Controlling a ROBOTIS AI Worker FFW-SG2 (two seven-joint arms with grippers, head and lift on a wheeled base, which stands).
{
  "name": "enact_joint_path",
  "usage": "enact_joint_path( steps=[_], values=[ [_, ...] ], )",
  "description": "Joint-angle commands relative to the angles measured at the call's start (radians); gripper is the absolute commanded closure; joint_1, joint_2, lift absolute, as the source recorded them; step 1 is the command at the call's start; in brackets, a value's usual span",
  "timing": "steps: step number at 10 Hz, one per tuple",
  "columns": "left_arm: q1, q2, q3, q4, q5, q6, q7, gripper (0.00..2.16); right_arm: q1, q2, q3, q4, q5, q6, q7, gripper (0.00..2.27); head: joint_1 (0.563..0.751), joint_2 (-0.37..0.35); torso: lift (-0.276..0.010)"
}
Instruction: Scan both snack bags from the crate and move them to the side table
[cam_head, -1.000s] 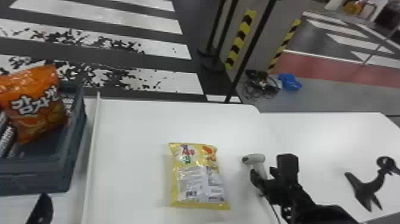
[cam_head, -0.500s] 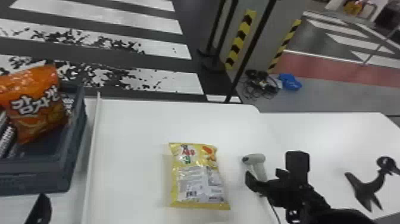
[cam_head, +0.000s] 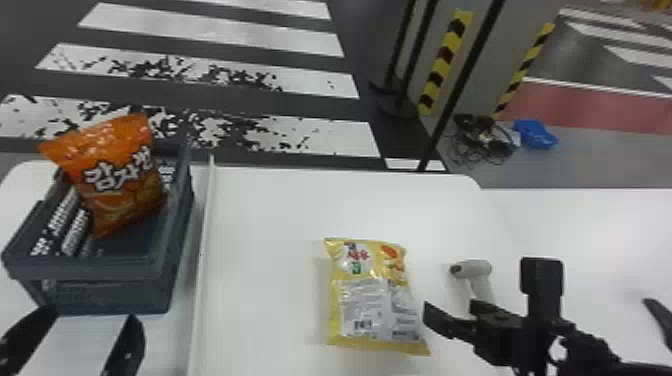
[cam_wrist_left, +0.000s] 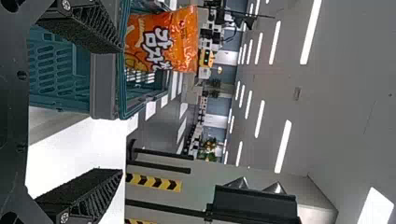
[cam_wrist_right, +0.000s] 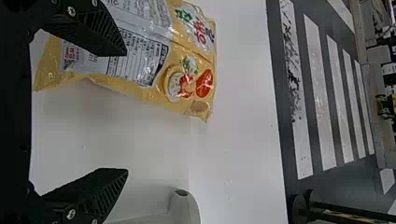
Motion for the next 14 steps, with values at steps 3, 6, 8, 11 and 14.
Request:
enact_joint_path(
  steps=[3, 6, 8, 11, 14],
  values=[
    [-0.006, 0.003, 0.000, 0.002, 0.001, 0.000, 0.001, 0.08, -0.042, 0.000, -0.016, 0.053, -0.092, 0.097, 0.071, 0.13, 0.695, -0.180, -0.099],
    [-0.008, 0.003, 0.000, 0.007, 0.003, 0.003, 0.001, 0.08, -0.072, 0.000, -0.033, 0.101, -0.154, 0.155, 0.119, 0.13, 0.695, -0.151, -0.099],
    [-0.009, 0.003, 0.000, 0.010, 0.001, 0.003, 0.003, 0.08, -0.106, -0.002, -0.031, 0.165, -0.154, 0.155, 0.142, 0.13, 0.695, -0.138, -0.099],
    [-0.009, 0.001, 0.000, 0.011, 0.001, 0.003, 0.003, 0.08, -0.146, -0.009, -0.028, 0.262, -0.171, 0.152, 0.179, 0.17, 0.695, -0.134, -0.099],
    [-0.009, 0.001, 0.000, 0.011, 0.001, 0.003, 0.003, 0.08, -0.171, -0.018, -0.038, 0.323, -0.173, 0.162, 0.259, 1.55, 0.695, -0.123, -0.099]
  ],
)
